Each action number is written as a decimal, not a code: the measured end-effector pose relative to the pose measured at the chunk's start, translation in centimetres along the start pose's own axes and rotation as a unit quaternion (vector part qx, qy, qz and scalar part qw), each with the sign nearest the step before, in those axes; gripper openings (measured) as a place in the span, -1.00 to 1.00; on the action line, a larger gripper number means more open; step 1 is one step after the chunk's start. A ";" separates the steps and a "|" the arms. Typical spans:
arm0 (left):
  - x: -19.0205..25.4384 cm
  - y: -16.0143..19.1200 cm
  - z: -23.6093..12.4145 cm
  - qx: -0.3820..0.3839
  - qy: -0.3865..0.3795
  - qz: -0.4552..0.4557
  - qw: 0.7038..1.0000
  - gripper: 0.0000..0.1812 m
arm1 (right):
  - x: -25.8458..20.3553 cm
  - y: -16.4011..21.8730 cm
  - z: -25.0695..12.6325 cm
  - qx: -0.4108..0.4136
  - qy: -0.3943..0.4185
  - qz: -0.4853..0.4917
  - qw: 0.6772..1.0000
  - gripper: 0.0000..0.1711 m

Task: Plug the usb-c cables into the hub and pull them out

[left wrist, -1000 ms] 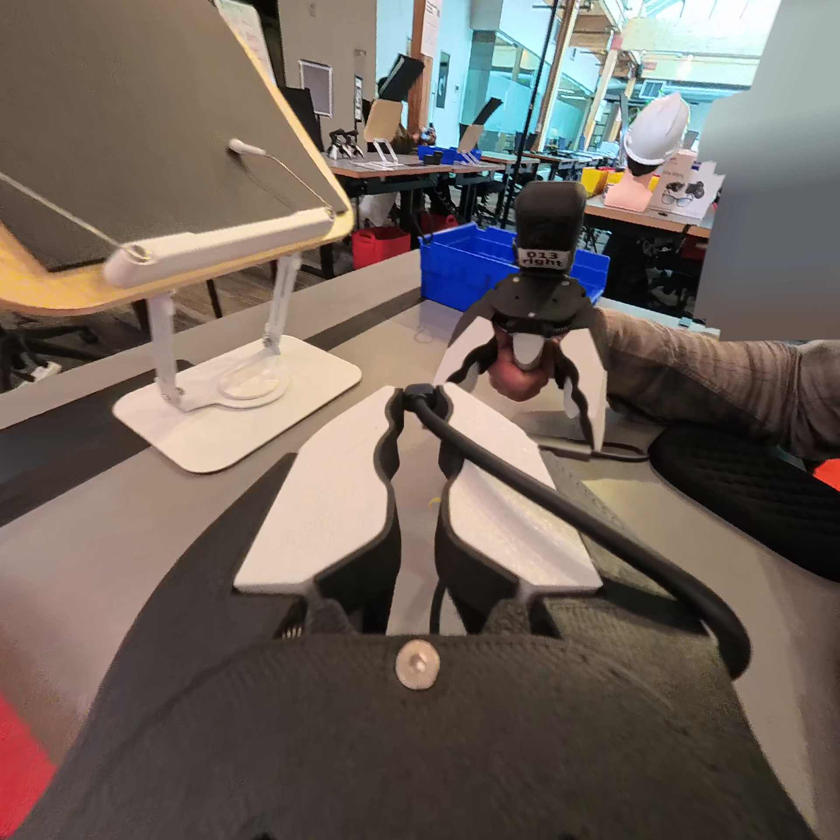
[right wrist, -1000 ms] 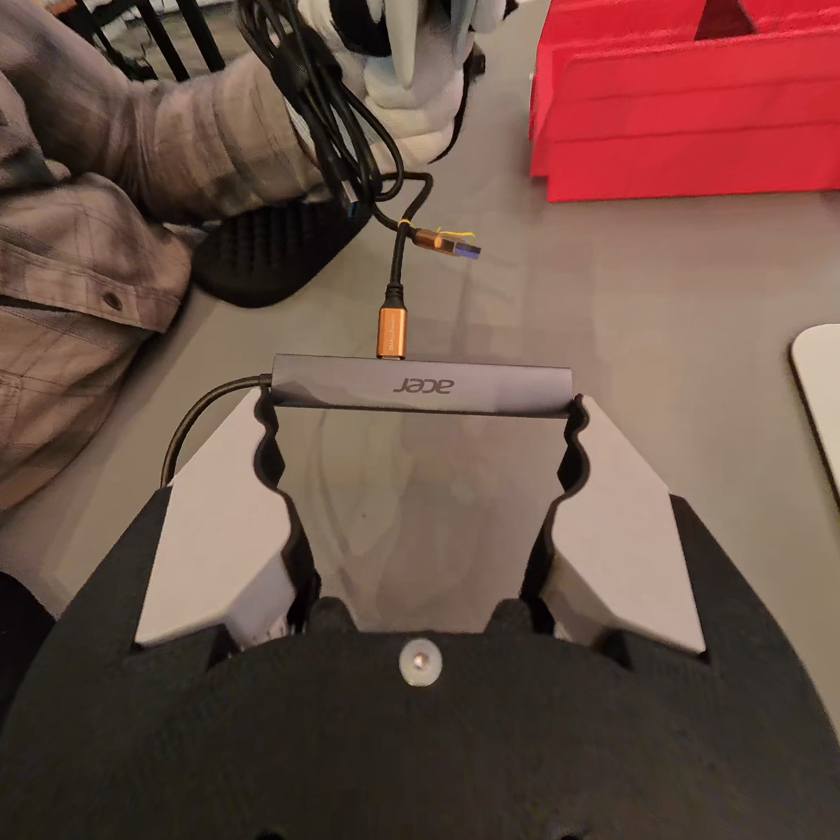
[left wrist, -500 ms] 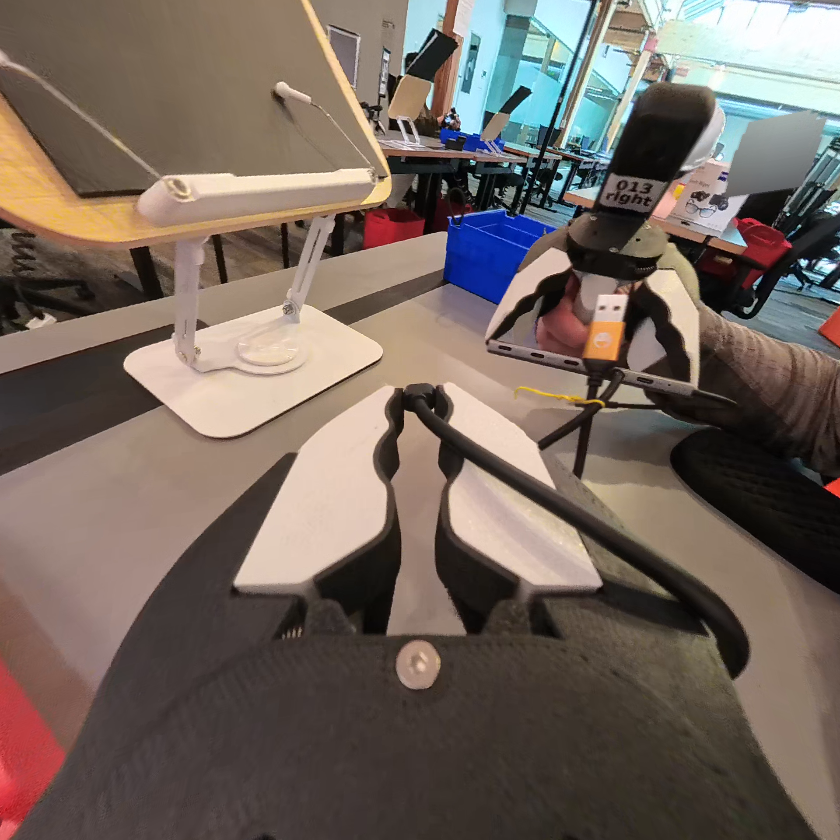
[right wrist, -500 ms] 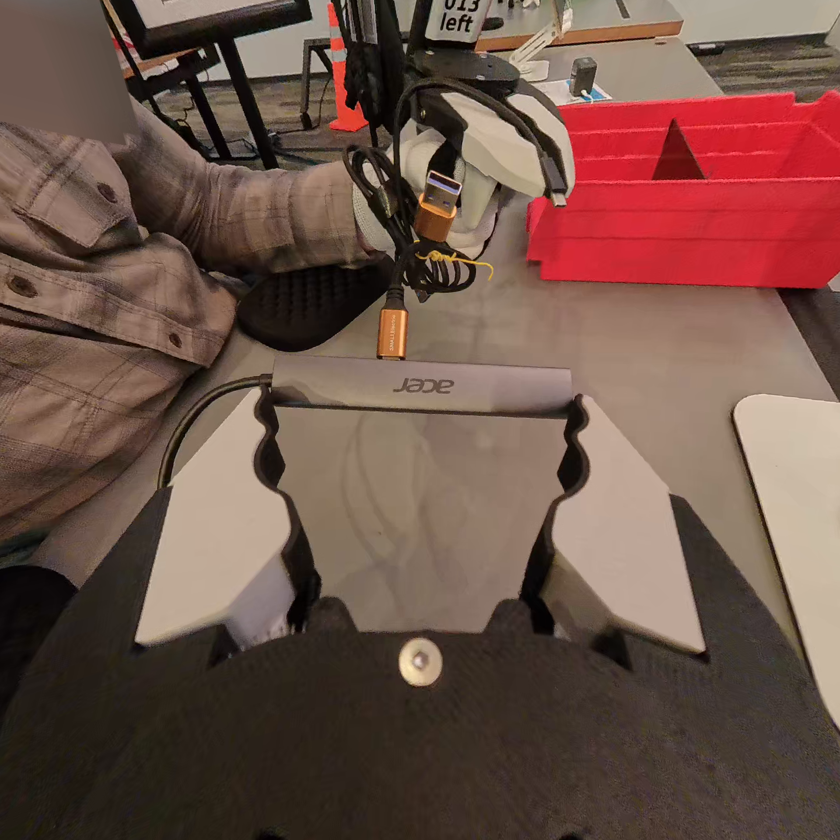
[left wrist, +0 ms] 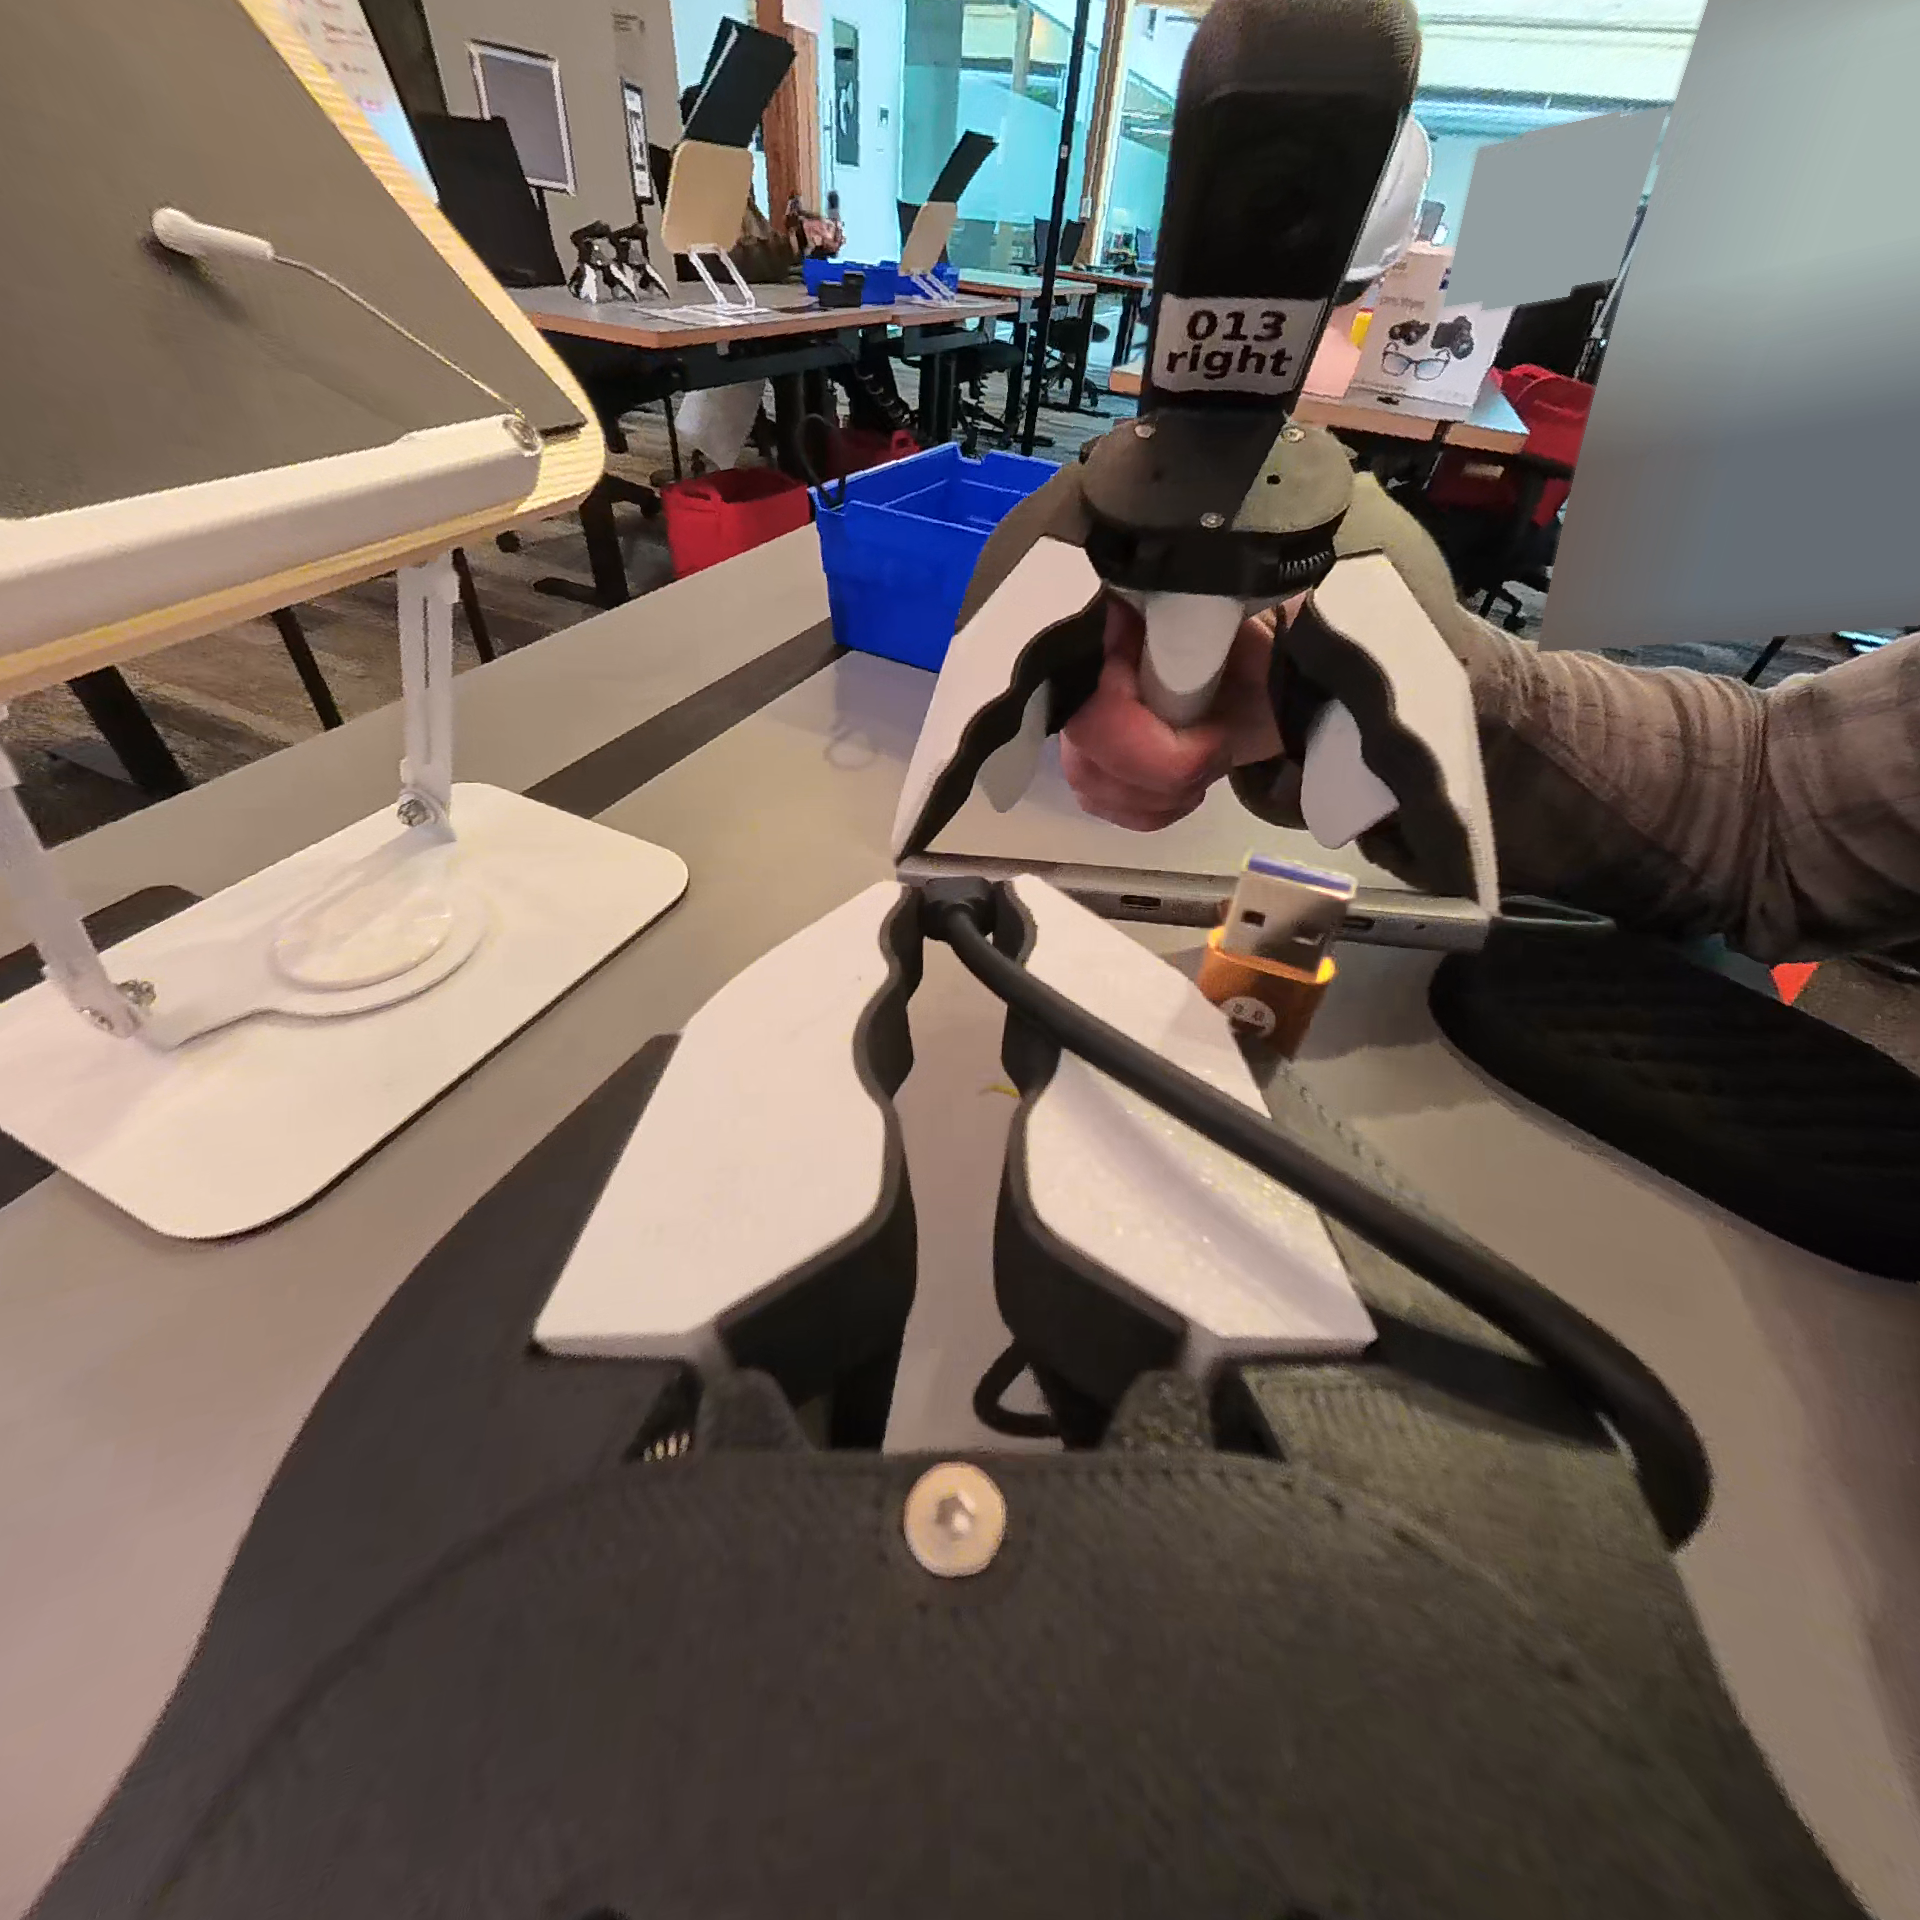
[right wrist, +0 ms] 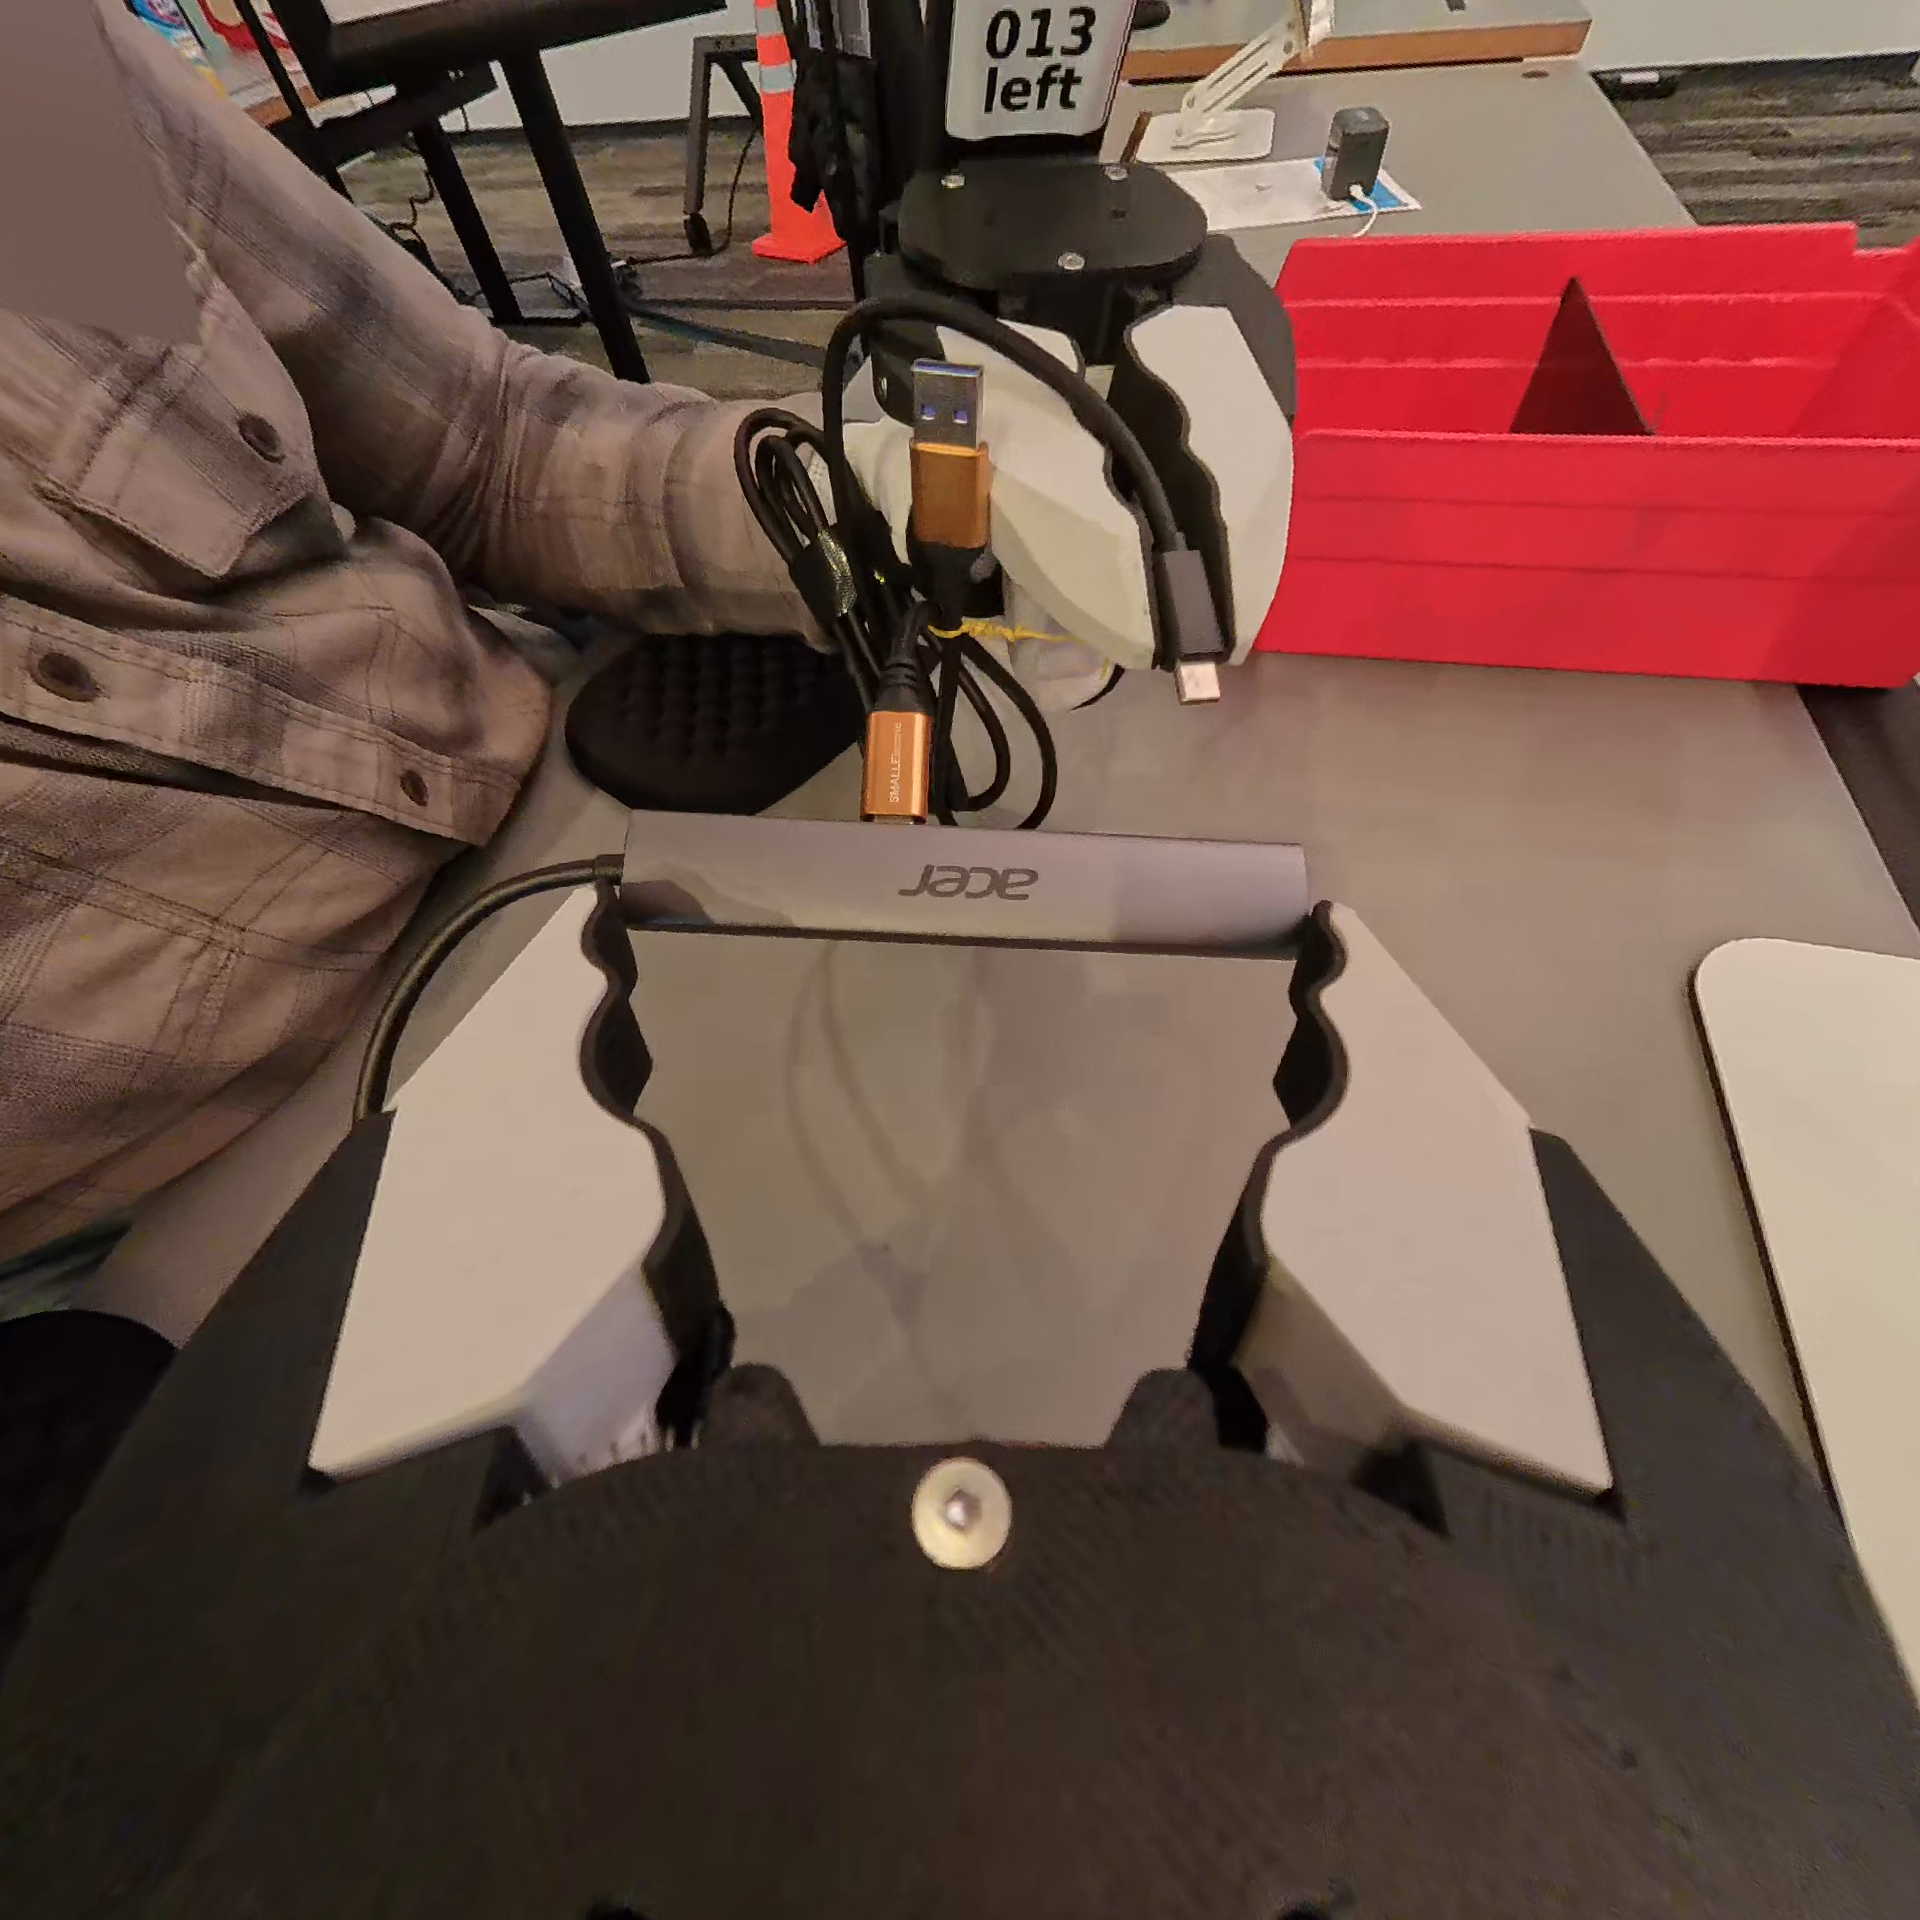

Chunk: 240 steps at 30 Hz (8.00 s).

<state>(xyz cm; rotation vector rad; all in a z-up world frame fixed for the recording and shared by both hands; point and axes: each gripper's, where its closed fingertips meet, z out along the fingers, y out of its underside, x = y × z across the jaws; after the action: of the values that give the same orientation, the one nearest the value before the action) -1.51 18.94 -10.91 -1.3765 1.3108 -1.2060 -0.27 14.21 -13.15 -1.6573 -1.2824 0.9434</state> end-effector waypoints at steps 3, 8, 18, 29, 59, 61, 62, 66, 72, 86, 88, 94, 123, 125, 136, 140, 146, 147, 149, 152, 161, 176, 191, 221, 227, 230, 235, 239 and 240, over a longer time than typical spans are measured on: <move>0.4 -0.2 0.1 0.009 0.008 -0.002 1.000 -0.86 | -0.2 -0.3 -0.2 0.009 -0.004 0.000 1.000 0.44; 1.3 -0.2 0.6 0.008 0.022 0.004 1.000 -0.85 | -0.6 -1.3 -0.6 0.037 -0.018 0.001 0.999 0.43; 2.4 0.6 1.6 0.001 0.045 -0.003 0.999 -0.85 | -0.3 -2.4 -2.8 0.108 -0.051 0.022 0.993 -1.00; -0.2 2.9 0.2 -0.044 -0.012 -0.013 0.999 -0.86 | 2.2 9.0 1.5 -0.194 0.065 0.049 0.978 -0.04; -1.0 8.6 -1.3 -0.247 -0.103 0.233 0.935 -0.86 | 1.0 8.5 1.7 -0.056 0.049 0.276 0.958 -0.77; 0.8 9.4 -0.6 -0.249 -0.059 0.254 0.933 -0.86 | 0.9 8.8 2.0 -0.043 0.034 0.295 0.954 -0.77; 1.3 9.7 -0.4 -0.252 -0.049 0.277 0.926 -0.86 | 0.8 9.0 2.1 -0.040 0.026 0.304 0.952 -0.77; 1.6 10.9 -0.4 -0.266 -0.056 0.349 0.897 -0.86 | 0.6 9.2 2.3 -0.024 0.001 0.325 0.945 -0.77; 2.2 12.8 0.4 -0.285 -0.060 0.435 0.852 -0.85 | 0.5 7.7 2.4 0.015 -0.025 0.346 0.938 -0.77; 2.4 12.8 3.5 -0.279 -0.087 0.393 0.872 -0.85 | -0.2 10.0 5.7 -0.086 0.019 0.296 0.951 -0.64; 2.2 12.5 3.7 -0.280 -0.095 0.391 0.871 -0.85 | 0.1 10.3 6.0 -0.099 0.047 0.281 0.953 -0.60; 2.8 11.7 3.9 -0.264 -0.094 0.372 0.885 -0.85 | 0.5 11.4 5.6 -0.170 0.117 0.232 0.951 -0.59; -6.2 -0.8 1.6 -0.061 -0.281 0.108 0.952 -0.86 | 8.9 4.2 -0.7 -0.218 0.251 0.149 0.931 -0.81; -6.5 -1.5 1.5 -0.037 -0.292 0.107 0.950 -0.85 | 9.1 3.8 -0.4 -0.210 0.251 0.152 0.933 -0.81; -5.2 -2.9 1.5 0.017 -0.300 0.169 0.939 -0.85 | 9.0 2.1 0.6 -0.158 0.217 0.176 0.947 -0.81; -5.3 -2.6 1.5 0.001 -0.313 0.197 0.929 -0.85 | 8.9 1.8 0.6 -0.158 0.213 0.174 0.948 -0.81; -5.5 -2.4 1.4 -0.012 -0.325 0.204 0.923 -0.85 | 8.8 1.6 0.6 -0.159 0.213 0.168 0.949 -0.81; -5.5 -2.4 1.4 -0.010 -0.325 0.204 0.923 -0.85 | 8.8 1.5 0.6 -0.157 0.214 0.168 0.949 -0.81; -5.5 -2.4 1.3 -0.012 -0.327 0.208 0.922 -0.85 | 8.6 1.4 0.6 -0.163 0.214 0.160 0.950 -0.81; -5.4 -2.5 1.3 -0.007 -0.326 0.206 0.922 -0.85 | 8.6 1.2 0.5 -0.168 0.221 0.149 0.949 -0.81; -5.2 -2.7 1.1 -0.002 -0.317 0.208 0.925 -0.85 | 8.6 1.1 0.0 -0.205 0.251 0.101 0.941 -0.80; -4.9 -3.4 0.4 0.024 -0.322 0.214 0.922 -0.85 | 7.8 -0.1 0.3 -0.202 0.247 0.098 0.943 -0.80; -5.2 -2.8 0.1 0.009 -0.277 0.175 0.945 -0.62 | 9.7 0.5 -1.5 -0.186 0.296 0.091 0.933 -0.81; -9.3 1.2 -16.5 0.026 -0.432 -0.004 0.901 -0.84 | 5.7 12.7 3.1 -0.333 0.236 0.109 0.906 -0.81; -12.7 0.5 -20.0 0.070 -0.507 -0.040 0.858 -0.92 | 4.9 11.2 3.5 -0.312 0.239 0.100 0.914 -0.81; -13.8 0.5 -20.9 0.049 -0.526 -0.019 0.849 -1.00 | 4.6 10.4 2.8 -0.306 0.254 0.096 0.913 -0.81; -14.2 0.1 -21.4 -0.028 -0.567 0.089 0.818 -1.00 | 5.1 10.9 1.6 -0.298 0.272 0.105 0.909 -0.81; -14.4 -0.5 -22.8 -0.071 -0.610 0.155 0.774 -1.00 | 5.4 11.0 0.3 -0.299 0.295 0.105 0.901 -0.82; -14.5 -0.8 -23.6 -0.066 -0.618 0.157 0.768 -1.00 | 5.5 11.2 -0.2 -0.298 0.300 0.112 0.899 -0.82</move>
<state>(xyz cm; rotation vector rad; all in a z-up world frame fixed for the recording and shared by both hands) -24.34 34.21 -7.47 -1.4919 0.5704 0.1604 5.07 17.95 -23.84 -2.3636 -0.9995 0.0908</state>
